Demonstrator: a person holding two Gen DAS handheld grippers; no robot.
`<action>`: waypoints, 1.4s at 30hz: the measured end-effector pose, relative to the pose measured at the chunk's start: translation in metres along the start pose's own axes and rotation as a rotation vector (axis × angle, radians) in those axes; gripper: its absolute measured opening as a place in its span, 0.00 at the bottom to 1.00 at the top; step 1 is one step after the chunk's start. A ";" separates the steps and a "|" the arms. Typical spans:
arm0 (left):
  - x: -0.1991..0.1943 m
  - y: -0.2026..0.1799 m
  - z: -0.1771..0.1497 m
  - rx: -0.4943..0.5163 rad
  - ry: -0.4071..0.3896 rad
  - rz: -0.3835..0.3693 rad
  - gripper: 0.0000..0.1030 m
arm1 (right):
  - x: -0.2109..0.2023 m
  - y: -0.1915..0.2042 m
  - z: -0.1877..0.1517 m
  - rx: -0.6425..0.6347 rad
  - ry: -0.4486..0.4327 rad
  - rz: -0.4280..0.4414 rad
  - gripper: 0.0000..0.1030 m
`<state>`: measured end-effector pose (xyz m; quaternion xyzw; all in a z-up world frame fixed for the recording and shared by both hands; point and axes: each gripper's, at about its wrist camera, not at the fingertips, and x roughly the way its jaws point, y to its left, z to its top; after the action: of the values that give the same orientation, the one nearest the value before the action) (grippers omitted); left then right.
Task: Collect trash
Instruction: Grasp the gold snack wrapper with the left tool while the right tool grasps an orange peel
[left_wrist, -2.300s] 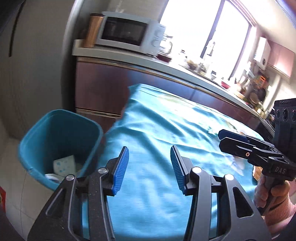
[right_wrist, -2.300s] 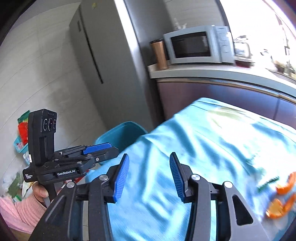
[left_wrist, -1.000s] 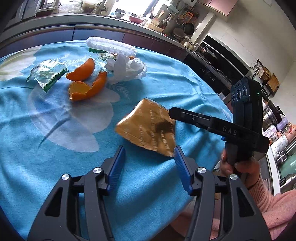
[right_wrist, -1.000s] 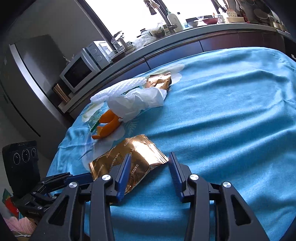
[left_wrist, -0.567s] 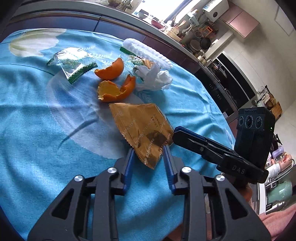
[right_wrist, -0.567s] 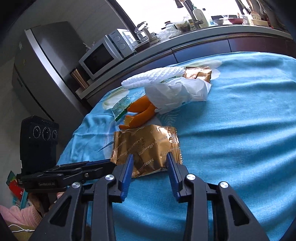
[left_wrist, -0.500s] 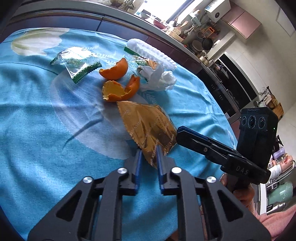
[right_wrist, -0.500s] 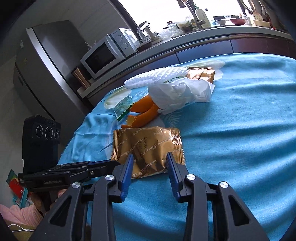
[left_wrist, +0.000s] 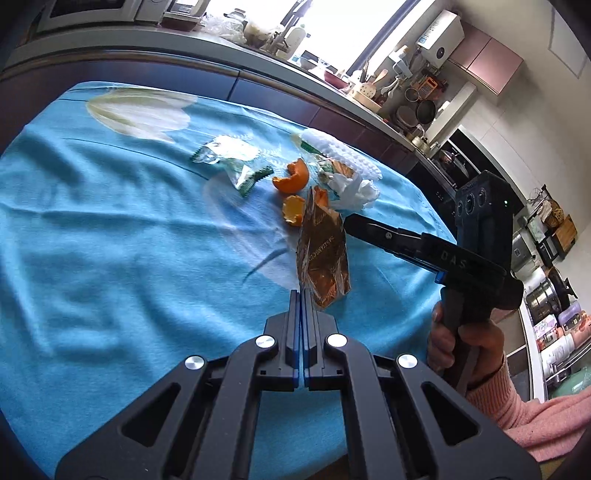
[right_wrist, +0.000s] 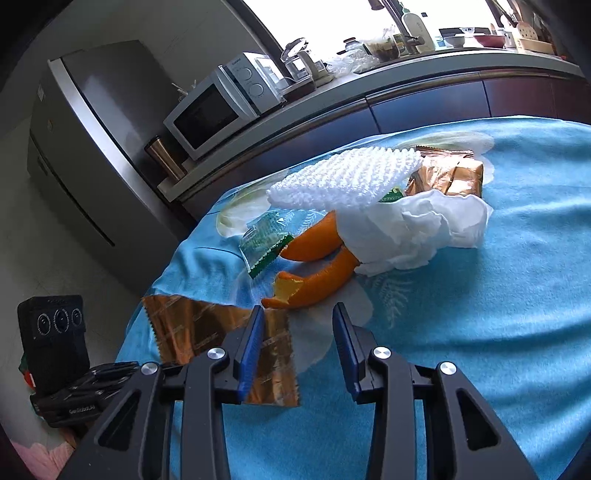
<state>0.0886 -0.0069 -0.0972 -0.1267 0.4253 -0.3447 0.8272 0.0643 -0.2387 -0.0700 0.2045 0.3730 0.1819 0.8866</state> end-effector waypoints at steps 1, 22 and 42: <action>-0.006 0.005 0.000 -0.008 -0.006 0.005 0.01 | 0.004 0.002 0.002 0.004 0.005 -0.008 0.36; -0.062 0.049 -0.014 -0.087 -0.085 0.041 0.01 | 0.021 0.001 0.011 0.050 0.016 -0.074 0.12; -0.130 0.070 -0.021 -0.144 -0.209 0.097 0.01 | 0.023 0.085 0.002 -0.112 0.035 0.144 0.11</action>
<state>0.0522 0.1339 -0.0649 -0.2003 0.3659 -0.2580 0.8715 0.0666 -0.1555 -0.0401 0.1777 0.3619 0.2691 0.8747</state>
